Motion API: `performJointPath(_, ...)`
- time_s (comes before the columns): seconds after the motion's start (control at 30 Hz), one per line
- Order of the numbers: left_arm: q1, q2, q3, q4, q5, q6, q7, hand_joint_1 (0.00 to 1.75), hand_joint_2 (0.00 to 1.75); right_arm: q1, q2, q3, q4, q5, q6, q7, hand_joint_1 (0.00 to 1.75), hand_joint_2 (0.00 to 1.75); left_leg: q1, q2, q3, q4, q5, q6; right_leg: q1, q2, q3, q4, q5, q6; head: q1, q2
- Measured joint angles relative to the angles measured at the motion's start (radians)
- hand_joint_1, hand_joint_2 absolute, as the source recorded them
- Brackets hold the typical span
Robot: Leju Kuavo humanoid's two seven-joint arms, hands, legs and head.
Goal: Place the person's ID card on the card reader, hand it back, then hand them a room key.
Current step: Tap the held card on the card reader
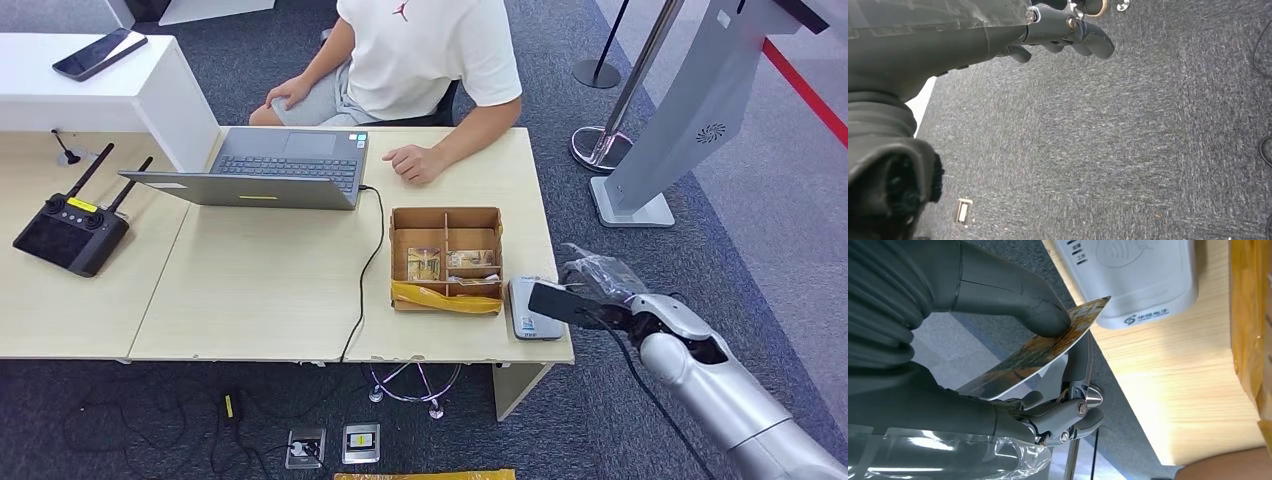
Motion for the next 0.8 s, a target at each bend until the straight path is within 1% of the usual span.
performJointPath(0.3,-0.001,0.0,-0.001,0.0,-0.01,0.001,-0.003,0.0,0.0,0.035,0.044,0.0,0.001,0.028,-0.046,-0.017,1.75,1.75,0.0,0.0,0.0,0.0,0.0,0.0,0.0,0.0,0.0,0.0,0.0,0.0,0.0,0.0)
performJointPath(0.43,-0.001,0.0,-0.001,0.0,-0.013,0.0,-0.003,0.0,0.0,0.05,0.069,0.0,0.011,0.042,-0.072,-0.04,1.75,1.75,0.0,0.0,0.0,0.0,0.0,0.0,0.0,0.0,0.0,0.0,0.0,0.0,0.0,0.0)
performJointPath(0.8,-0.002,-0.006,-0.001,0.0,-0.01,0.0,-0.003,0.0,0.0,0.062,0.115,0.0,0.05,0.049,-0.079,-0.064,1.75,1.75,0.0,0.0,0.0,0.0,0.0,0.0,0.0,0.0,0.0,0.0,0.0,0.0,0.0,0.0)
